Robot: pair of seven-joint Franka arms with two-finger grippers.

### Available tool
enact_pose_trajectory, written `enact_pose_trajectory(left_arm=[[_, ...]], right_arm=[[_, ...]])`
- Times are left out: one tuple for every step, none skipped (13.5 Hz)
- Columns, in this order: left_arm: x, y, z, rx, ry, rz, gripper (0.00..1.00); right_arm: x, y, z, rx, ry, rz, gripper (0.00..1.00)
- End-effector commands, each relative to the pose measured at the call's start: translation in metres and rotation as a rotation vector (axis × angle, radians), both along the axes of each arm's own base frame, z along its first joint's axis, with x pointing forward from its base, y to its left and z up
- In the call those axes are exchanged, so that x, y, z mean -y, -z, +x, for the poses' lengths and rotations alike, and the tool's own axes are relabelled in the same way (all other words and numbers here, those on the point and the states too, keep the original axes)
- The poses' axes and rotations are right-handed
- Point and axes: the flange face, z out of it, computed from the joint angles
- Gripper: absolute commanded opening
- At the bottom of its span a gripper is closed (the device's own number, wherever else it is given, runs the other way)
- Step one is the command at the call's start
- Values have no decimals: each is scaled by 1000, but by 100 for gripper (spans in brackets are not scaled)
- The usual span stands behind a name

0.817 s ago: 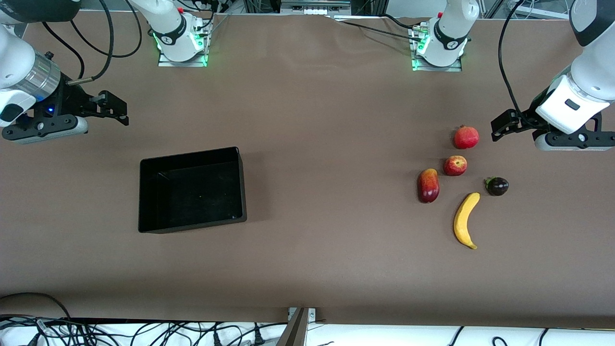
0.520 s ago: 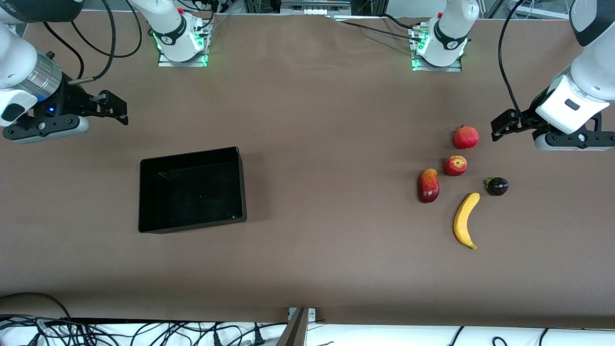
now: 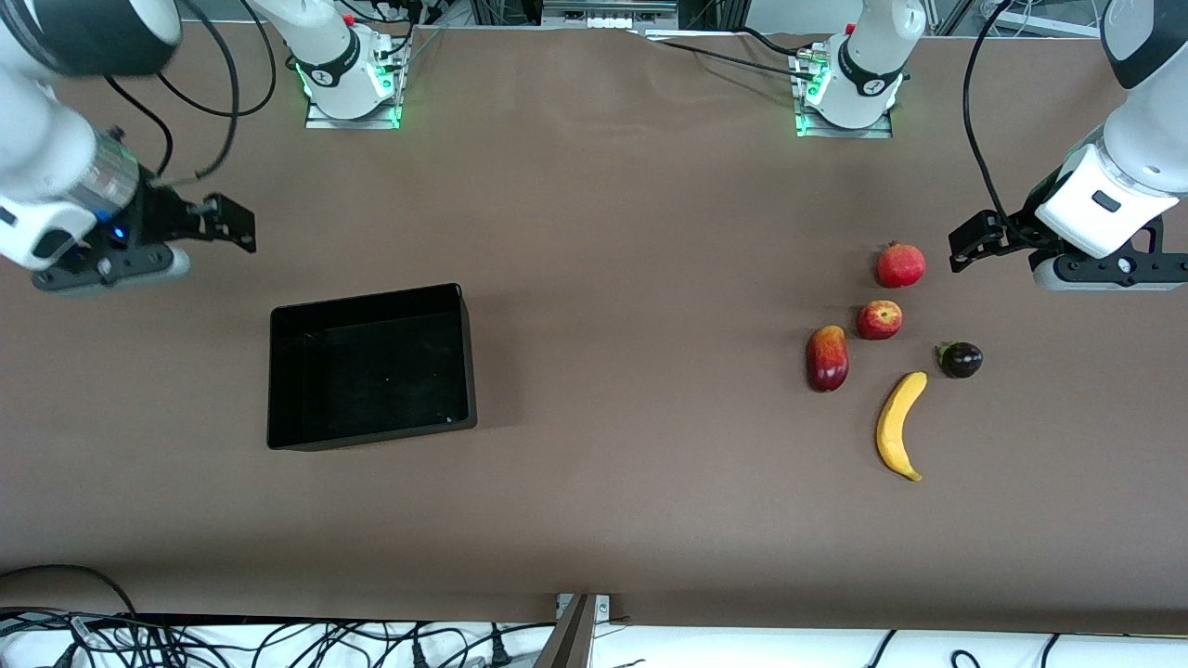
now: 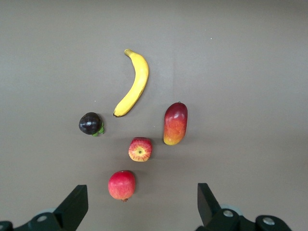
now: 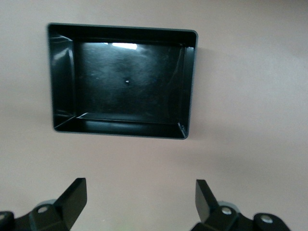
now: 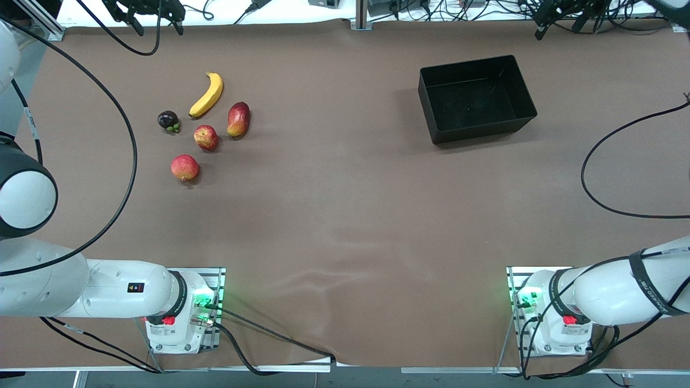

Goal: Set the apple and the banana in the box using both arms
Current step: 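Reach the right gripper down to the rim of the black box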

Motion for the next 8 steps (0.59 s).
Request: enact_pose_trajectory(left_arm=[[1, -8, -1, -4, 12, -18, 100], [2, -8, -1, -4, 12, -20, 100], [1, -8, -1, -4, 12, -20, 100], [1, -8, -1, -4, 12, -20, 100], [2, -8, -1, -4, 14, -18, 100], [2, -8, -1, -6, 13, -20, 100], [2, -8, -1, -6, 13, -20, 100], [2, -8, -1, -6, 12, -20, 100]], right_arm=[[29, 72, 19, -6, 45, -38, 100], [39, 104, 21, -3, 59, -41, 100], [47, 135, 22, 3, 66, -41, 100], [55, 161, 21, 18, 79, -34, 100], [62, 185, 20, 27, 93, -30, 100], [65, 206, 18, 26, 97, -32, 100], [72, 227, 15, 21, 104, -26, 100], [72, 248, 12, 21, 107, 1, 99]])
